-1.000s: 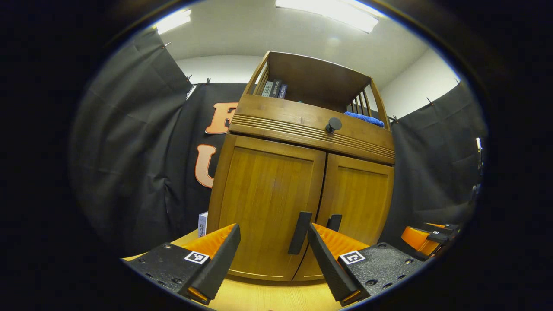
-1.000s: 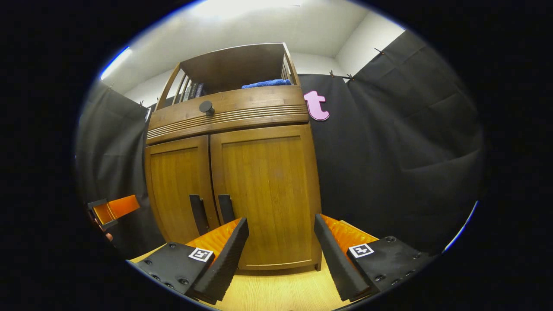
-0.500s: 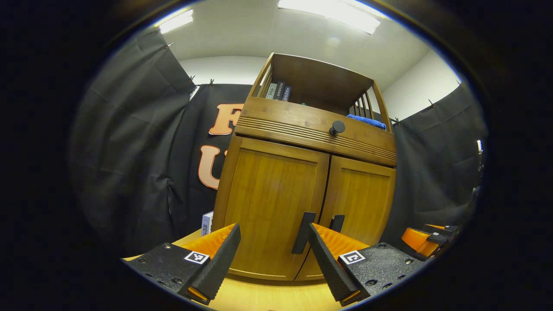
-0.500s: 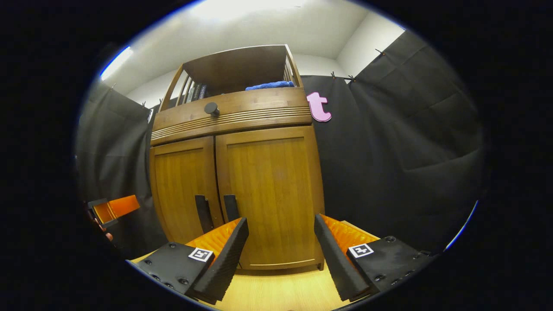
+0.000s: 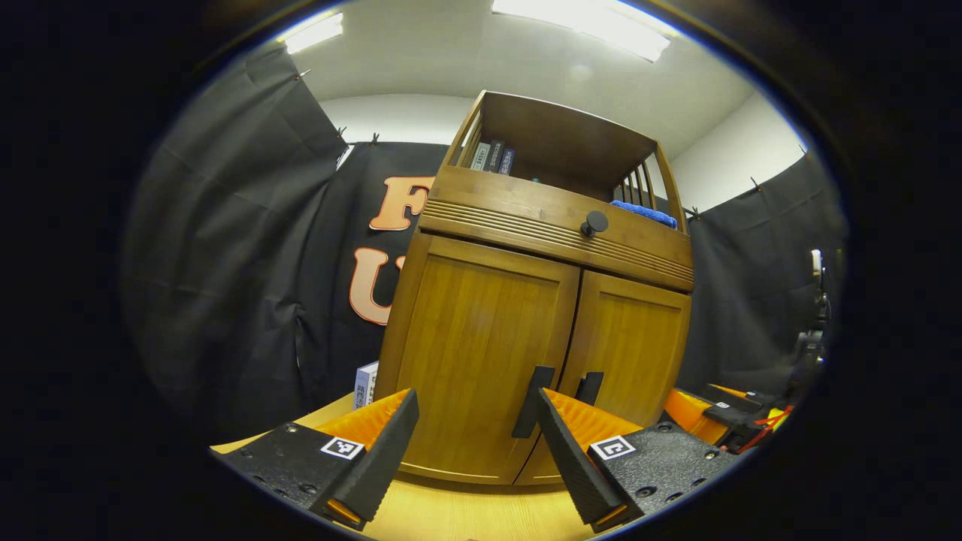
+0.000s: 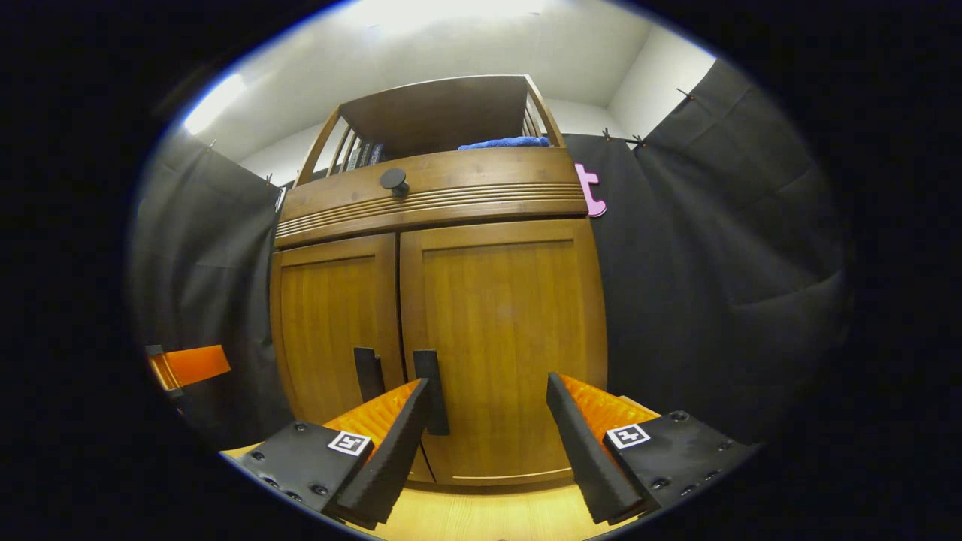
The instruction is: Open the right door of the double-door shoe cabinet with the right hand, and open the left door with the left hand.
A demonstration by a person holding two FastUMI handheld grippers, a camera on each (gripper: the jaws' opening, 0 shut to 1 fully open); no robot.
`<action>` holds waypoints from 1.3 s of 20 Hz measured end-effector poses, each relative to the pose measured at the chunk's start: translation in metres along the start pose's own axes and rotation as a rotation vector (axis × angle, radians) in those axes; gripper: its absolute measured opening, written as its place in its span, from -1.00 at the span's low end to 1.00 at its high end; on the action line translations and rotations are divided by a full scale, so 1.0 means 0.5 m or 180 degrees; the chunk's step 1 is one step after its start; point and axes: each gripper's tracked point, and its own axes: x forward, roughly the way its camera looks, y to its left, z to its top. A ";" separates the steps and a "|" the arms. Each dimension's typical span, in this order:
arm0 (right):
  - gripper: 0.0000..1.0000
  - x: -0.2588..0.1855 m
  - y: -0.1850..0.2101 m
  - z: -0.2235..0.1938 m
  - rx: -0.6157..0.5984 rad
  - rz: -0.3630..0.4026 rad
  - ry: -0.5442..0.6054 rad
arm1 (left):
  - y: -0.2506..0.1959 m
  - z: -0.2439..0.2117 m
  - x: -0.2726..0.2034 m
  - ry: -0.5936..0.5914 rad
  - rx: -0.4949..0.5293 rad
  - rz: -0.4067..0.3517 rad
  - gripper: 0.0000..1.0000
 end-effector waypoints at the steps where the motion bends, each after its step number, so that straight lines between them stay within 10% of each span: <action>1: 0.97 0.016 0.008 -0.007 -0.0009 0.0039 0.0005 | 0.004 0.001 -0.001 -0.0005 0.0016 0.0012 0.93; 26: 0.96 0.270 0.072 -0.172 -0.0086 0.0034 0.0482 | 0.116 0.055 -0.030 -0.0218 0.0094 0.0423 0.89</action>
